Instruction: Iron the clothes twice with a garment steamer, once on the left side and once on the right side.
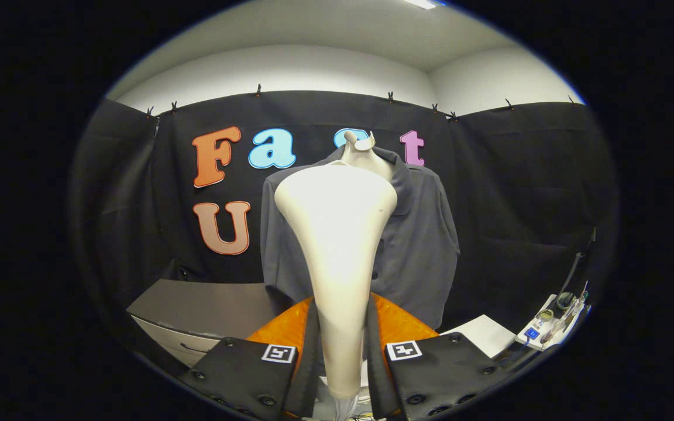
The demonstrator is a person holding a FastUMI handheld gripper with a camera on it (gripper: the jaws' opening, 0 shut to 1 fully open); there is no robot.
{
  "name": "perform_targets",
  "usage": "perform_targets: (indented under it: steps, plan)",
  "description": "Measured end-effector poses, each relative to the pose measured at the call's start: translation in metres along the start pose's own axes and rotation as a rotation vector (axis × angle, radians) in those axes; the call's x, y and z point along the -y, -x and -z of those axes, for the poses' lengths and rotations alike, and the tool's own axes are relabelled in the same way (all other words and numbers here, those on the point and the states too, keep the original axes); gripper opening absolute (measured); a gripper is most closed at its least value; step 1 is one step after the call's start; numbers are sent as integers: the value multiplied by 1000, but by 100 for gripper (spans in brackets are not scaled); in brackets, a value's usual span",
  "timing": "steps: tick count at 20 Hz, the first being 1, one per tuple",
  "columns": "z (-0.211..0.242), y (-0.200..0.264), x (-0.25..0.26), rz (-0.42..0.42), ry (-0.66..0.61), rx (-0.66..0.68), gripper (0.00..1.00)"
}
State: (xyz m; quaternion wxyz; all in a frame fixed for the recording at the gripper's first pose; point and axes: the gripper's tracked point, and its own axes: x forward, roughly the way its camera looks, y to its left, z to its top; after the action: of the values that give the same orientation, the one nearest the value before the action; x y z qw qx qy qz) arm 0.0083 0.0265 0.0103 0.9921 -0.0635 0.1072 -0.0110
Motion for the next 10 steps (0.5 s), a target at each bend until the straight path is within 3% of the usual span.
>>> perform_targets:
  steps: [10]
  plan:
    - [6, -5, 0, -7, -4, -12, 43]
